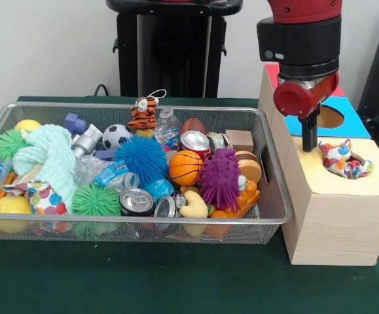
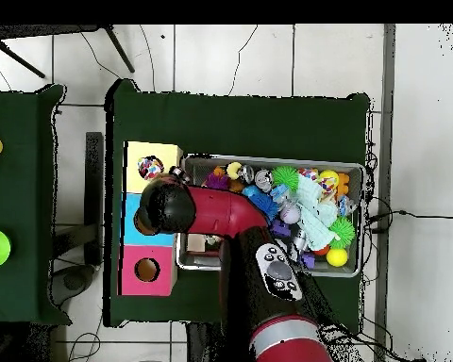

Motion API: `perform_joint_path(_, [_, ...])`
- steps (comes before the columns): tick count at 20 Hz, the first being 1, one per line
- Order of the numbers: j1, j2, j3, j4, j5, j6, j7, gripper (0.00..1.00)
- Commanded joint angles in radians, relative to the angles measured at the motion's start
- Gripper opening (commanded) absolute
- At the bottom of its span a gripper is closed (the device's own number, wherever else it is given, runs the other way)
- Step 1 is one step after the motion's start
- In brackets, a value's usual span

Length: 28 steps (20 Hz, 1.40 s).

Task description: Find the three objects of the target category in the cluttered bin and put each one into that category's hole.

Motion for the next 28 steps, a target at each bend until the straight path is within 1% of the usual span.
perform_joint_path(1, [-0.034, 0.053, 0.128, 0.080, 0.018, -0.058, 0.235, 0.00])
perform_joint_path(6, [-0.041, 0.060, 0.148, 0.084, 0.002, -0.077, 0.227, 0.00])
perform_joint_path(10, [-0.054, 0.069, 0.178, 0.076, -0.024, -0.127, 0.210, 0.00])
perform_joint_path(13, [-0.069, 0.061, 0.207, 0.086, -0.033, -0.159, 0.212, 0.00])
perform_joint_path(16, [-0.070, 0.048, 0.214, 0.088, -0.038, -0.160, 0.211, 0.00])
perform_joint_path(20, [-0.063, 0.056, 0.210, 0.079, -0.047, -0.183, 0.210, 0.00])
perform_joint_path(22, [-0.050, 0.054, 0.195, 0.071, -0.042, -0.183, 0.218, 0.00])
perform_joint_path(28, [-0.022, 0.078, 0.149, 0.026, -0.065, -0.214, 0.201, 0.00])
